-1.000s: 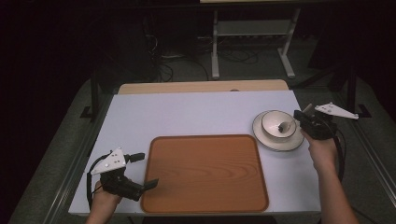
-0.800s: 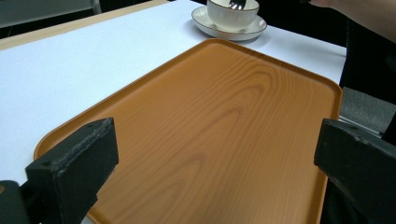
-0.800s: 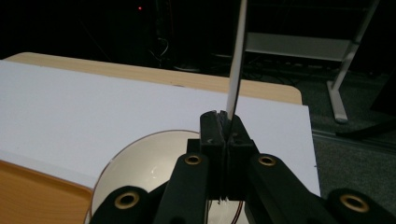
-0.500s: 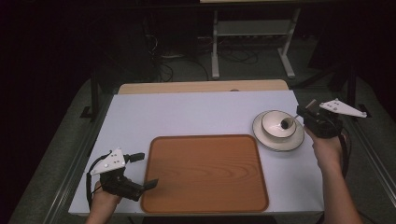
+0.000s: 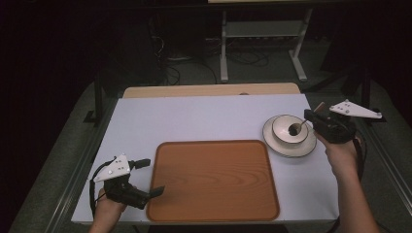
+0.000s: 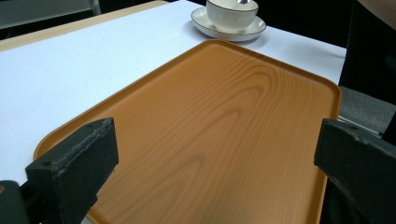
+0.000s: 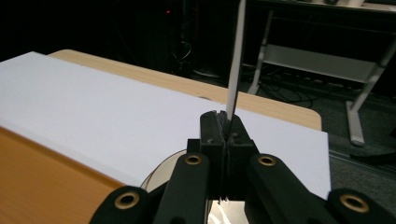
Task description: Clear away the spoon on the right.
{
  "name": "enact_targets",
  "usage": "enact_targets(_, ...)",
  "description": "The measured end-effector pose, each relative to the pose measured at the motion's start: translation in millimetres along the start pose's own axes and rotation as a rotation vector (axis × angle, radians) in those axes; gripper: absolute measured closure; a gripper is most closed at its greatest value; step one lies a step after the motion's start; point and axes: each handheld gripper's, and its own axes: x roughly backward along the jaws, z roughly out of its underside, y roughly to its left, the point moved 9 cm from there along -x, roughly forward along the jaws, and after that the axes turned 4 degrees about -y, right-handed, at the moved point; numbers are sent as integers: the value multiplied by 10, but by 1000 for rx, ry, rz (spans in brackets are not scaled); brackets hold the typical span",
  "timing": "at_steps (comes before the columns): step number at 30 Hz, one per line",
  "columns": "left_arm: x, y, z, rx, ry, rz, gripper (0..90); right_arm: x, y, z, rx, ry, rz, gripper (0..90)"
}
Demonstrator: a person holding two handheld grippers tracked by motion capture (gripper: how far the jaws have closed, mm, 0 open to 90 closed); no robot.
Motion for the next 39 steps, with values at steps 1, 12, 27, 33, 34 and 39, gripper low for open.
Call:
enact_targets(1,-1,-2,0,-1,0,1,0,3,15,-2,7,4,-6,882)
enact_targets(12,2,-1,-2,-1,-2,1,0,41,146,-13,39,42,-58,882)
enact_targets(27,2,-2,-2,0,-3,1,0,75,476,-25,83,96,-196,882)
enact_targets(33,5,0,-2,-2,-3,2,0,47,659,30,118,141,-258,882)
enact_targets(34,6,1,-3,-2,-3,2,0,42,717,50,130,152,-278,882)
enact_targets(39,8,1,-3,-4,-3,2,0,29,826,107,144,178,-311,882)
